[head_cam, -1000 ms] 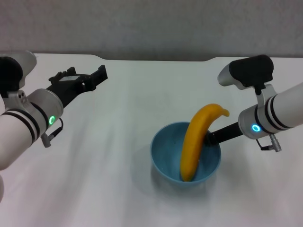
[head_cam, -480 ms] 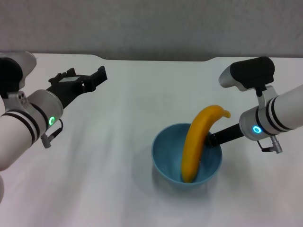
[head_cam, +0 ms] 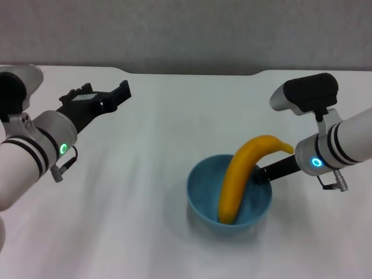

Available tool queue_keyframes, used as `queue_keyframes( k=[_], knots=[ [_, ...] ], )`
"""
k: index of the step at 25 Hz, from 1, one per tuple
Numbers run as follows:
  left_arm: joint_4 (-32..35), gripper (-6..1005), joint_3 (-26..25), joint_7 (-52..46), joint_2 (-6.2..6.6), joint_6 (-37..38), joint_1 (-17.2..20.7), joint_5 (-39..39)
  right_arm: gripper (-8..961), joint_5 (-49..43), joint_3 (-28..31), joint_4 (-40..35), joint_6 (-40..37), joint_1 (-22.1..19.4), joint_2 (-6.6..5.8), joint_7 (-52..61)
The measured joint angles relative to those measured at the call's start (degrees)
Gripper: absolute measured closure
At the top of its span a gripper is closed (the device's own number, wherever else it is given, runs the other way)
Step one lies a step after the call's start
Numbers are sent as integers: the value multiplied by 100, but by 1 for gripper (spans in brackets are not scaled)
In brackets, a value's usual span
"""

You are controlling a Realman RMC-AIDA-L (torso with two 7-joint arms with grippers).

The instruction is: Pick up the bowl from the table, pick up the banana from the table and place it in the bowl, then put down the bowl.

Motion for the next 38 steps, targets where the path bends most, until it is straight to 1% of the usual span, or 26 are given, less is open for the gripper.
queue_keyframes(
  k=[8, 11, 17, 19, 22, 29, 33, 35, 38],
  knots=[
    [9, 97, -2, -14, -2, -4, 1, -5, 854, 0, 1, 0, -3, 0, 0, 4],
    [60, 97, -2, -14, -2, -5, -2, -5, 708, 0, 1, -14, -16, -10, 0, 4],
    [92, 97, -3, -14, 2, -5, 25, -5, 583, -22, -7, -220, -5, -130, -7, -28],
    [99, 97, -20, -14, 4, -5, 48, -5, 541, -20, -8, -449, 27, -266, -14, -25],
    [123, 97, -43, -14, 6, -5, 59, -5, 478, -29, -8, -1004, 133, -570, -22, -11],
    [182, 96, -88, -14, 7, -4, 83, -5, 478, -32, 19, -1983, 309, -1158, -41, -4],
    [224, 99, -143, -20, 5, -30, 107, -5, 482, -54, 55, -2373, 387, -1407, -45, -20],
    [241, 100, -151, -21, 6, -119, 163, 3, 484, -64, 68, -2526, 401, -1524, -52, -42],
    [355, 102, -124, -1, 9, -489, 270, 35, 487, -42, 162, -2883, 314, -1827, -57, -150]
  ],
)
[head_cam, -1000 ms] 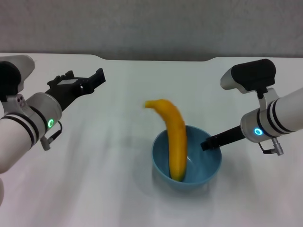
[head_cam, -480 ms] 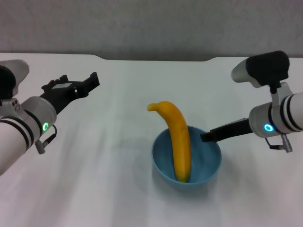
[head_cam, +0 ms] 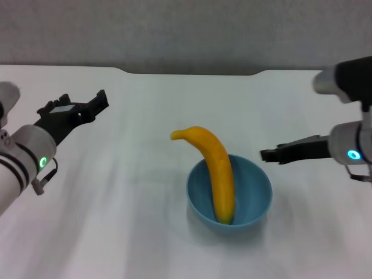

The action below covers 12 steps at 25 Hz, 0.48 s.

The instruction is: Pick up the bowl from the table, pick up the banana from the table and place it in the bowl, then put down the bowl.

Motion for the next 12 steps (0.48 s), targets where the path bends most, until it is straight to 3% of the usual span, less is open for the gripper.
queue_keyframes(
  k=[6, 9, 12],
  knots=[
    [691, 108, 56, -18, -1, -763, 7, 10, 486, 214, -88, -936, -820, -907, 34, -362],
    [1119, 117, 121, -22, -2, -1236, -1, 13, 485, 1082, -264, -1093, -1572, -1369, 25, -1195],
    [1484, 125, 197, -28, -6, -1727, 7, 14, 485, 2595, -309, -938, -2036, -1694, 23, -2653]
  ],
)
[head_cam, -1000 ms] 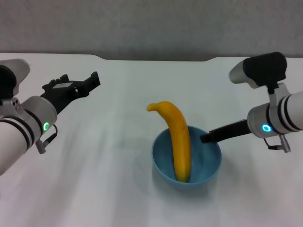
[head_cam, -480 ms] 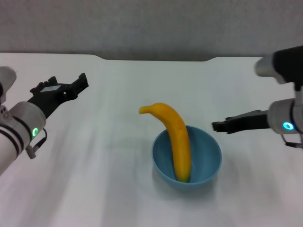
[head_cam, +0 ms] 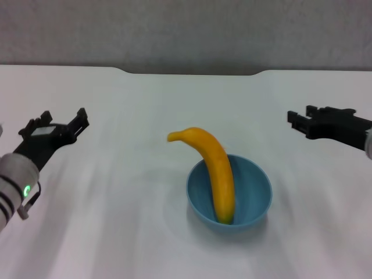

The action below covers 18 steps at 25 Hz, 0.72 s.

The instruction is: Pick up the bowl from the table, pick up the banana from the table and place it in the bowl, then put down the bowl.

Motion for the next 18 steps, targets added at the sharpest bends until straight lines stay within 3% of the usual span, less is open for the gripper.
queue_keyframes(
  k=[5, 9, 14, 18],
  knots=[
    [585, 144, 133, -63, -15, -733, -19, 0, 484, 3094, -32, 981, -141, -188, 11, -3280],
    [847, 163, 173, -248, -22, -999, -27, -3, 483, 4812, -135, 1772, 88, -166, 14, -4992],
    [1212, 188, 280, -326, -35, -1224, -128, -11, 482, 6738, -163, 2971, 1209, 1, 24, -7041],
    [1379, 188, 477, -342, -58, -1537, -140, -13, 481, 8002, -134, 3912, 2189, 95, 16, -7804]
  ],
)
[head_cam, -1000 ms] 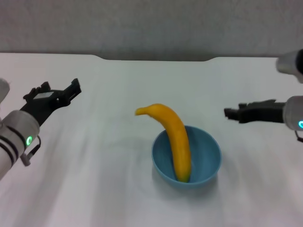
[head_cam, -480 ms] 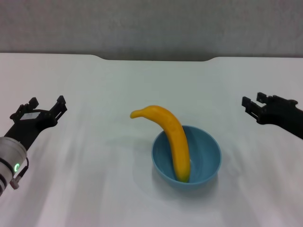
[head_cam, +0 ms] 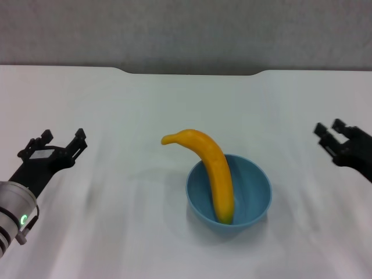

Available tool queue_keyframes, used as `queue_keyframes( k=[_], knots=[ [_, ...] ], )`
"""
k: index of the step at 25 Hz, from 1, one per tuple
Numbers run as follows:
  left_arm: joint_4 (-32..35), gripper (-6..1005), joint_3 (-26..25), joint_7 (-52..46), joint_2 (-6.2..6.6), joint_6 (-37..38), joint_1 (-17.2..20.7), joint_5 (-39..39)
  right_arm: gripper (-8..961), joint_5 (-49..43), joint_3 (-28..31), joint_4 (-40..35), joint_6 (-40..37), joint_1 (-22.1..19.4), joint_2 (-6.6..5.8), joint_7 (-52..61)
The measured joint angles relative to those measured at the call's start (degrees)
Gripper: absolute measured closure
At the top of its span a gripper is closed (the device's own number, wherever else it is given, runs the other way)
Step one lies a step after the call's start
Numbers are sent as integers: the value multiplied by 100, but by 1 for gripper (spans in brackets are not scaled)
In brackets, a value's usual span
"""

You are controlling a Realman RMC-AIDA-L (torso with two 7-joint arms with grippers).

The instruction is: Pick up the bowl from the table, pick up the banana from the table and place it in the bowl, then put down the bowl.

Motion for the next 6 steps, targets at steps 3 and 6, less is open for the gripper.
queue_keyframes(
  k=[3, 6],
  knots=[
    [139, 188, 136, -20, -8, -225, -32, -9, 481, 501, 0, 458, 294, 74, -3, -173],
    [209, 188, 224, -25, -15, -296, -69, -16, 481, 564, -41, 645, 369, 145, 12, -420]
  ],
)
